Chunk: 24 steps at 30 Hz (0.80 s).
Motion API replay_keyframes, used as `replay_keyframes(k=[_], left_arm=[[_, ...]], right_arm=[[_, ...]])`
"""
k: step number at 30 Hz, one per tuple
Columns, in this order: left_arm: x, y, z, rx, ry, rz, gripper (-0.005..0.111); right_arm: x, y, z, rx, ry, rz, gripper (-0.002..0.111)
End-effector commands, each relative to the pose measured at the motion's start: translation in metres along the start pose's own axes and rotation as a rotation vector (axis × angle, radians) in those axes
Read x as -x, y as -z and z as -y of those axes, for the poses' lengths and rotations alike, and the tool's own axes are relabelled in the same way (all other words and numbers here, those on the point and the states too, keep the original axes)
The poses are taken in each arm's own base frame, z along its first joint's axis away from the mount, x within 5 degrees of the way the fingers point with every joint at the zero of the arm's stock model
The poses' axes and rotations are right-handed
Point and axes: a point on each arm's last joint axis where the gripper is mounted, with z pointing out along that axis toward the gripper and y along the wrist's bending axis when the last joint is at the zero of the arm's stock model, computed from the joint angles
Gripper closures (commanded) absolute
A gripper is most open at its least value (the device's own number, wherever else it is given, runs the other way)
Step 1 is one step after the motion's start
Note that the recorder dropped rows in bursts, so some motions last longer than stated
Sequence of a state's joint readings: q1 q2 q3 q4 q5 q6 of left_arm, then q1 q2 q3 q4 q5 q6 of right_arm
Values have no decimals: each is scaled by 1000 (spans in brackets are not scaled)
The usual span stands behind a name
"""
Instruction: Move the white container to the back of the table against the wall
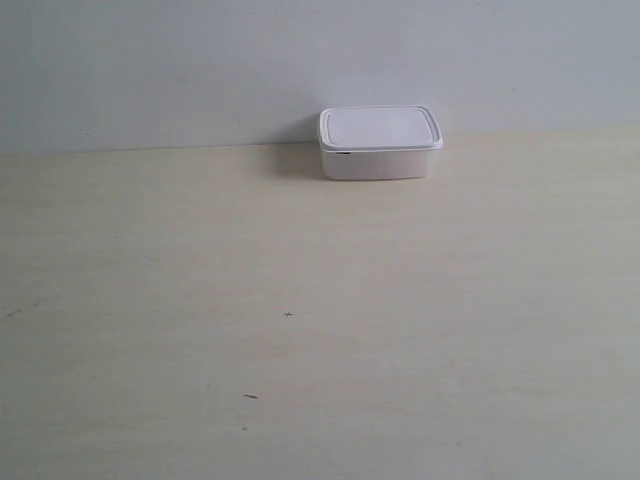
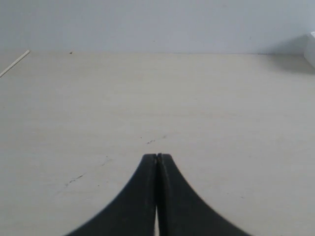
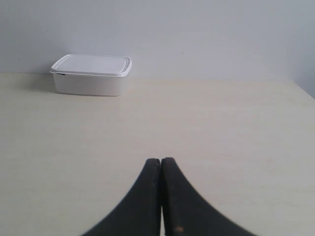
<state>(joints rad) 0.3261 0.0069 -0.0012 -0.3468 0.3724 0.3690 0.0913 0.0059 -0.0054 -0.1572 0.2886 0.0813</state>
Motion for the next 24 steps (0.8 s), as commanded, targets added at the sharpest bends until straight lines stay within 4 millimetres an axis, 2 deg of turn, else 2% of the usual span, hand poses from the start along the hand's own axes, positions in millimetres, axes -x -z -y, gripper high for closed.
replay_keyframes(k=[1,10,14,24], left_arm=[[0,0,0,1,17,7,107],[0,0,0,1,17,7,107],[0,0,0,1,17,7,107],[0,0,0,-3,24,8,107]], right_arm=[[-1,0,3,-55,-10,4,108],[-1,0,5,-99,-18,0,108],[-1,0,1,-17,-2,7,108],[-1,0,1,-17,-2,7,108]])
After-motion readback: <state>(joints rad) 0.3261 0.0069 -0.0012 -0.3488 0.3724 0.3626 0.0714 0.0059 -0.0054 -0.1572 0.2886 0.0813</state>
